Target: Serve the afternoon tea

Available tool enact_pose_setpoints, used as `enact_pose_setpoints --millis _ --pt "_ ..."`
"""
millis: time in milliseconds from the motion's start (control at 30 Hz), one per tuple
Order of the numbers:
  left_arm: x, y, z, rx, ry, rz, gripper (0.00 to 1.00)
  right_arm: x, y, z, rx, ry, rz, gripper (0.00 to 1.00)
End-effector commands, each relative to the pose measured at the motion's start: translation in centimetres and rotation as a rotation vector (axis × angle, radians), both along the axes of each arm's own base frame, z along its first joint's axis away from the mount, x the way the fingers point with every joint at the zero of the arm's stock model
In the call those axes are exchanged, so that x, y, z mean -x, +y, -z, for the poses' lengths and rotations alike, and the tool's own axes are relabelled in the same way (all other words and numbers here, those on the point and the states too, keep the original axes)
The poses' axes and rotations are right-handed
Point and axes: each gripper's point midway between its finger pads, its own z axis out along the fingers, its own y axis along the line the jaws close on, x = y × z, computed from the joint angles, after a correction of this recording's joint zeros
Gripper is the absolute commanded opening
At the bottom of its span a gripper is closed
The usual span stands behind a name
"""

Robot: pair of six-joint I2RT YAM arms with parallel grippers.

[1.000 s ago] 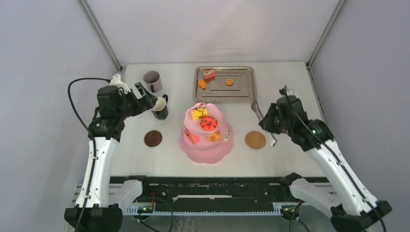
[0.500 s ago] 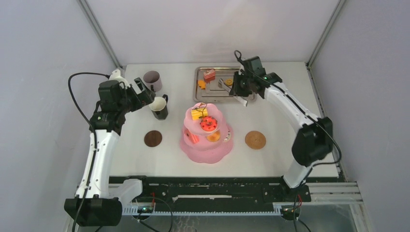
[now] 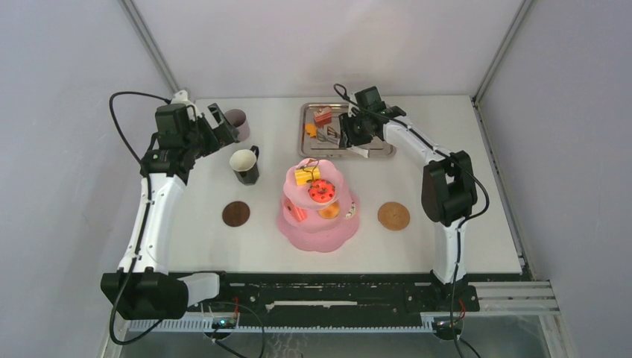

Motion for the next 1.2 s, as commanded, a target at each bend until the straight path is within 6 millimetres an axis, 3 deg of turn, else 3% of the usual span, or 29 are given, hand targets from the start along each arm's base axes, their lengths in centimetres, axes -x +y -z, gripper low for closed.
enact_pose_setpoints --millis 0,267,433,667,900,1167 --pt "-0.8 0.5 -2.8 -0.017 -0.062 -0.022 0.99 -2.9 2.4 -3.7 -0.083 -0.147 -0.051 0.49" --pt "-1.1 1.0 -3.2 -0.041 -0.058 -0.037 1.0 -3.3 3.8 -2.6 0.013 -0.183 -0.094 0.49" --pt "-1.3 0.9 -2.9 -0.038 -0.051 -0.03 1.0 -4.0 4.4 -2.5 0.077 -0.217 -0.067 0.53" --pt "-1.2 1.0 -2.9 -0.056 -0.047 -0.02 1.0 -4.6 5.7 -0.9 0.141 -0.221 -0.072 0.55" --pt "-1.3 1.0 -2.5 -0.063 -0.037 -0.018 1.0 -5.0 5.0 -0.3 0.18 -0.213 -0.024 0.54" --pt "-1.4 0.9 -2.4 -0.059 -0.035 -0.013 1.0 -4.9 2.6 -0.8 0.198 -0.213 0.036 0.53"
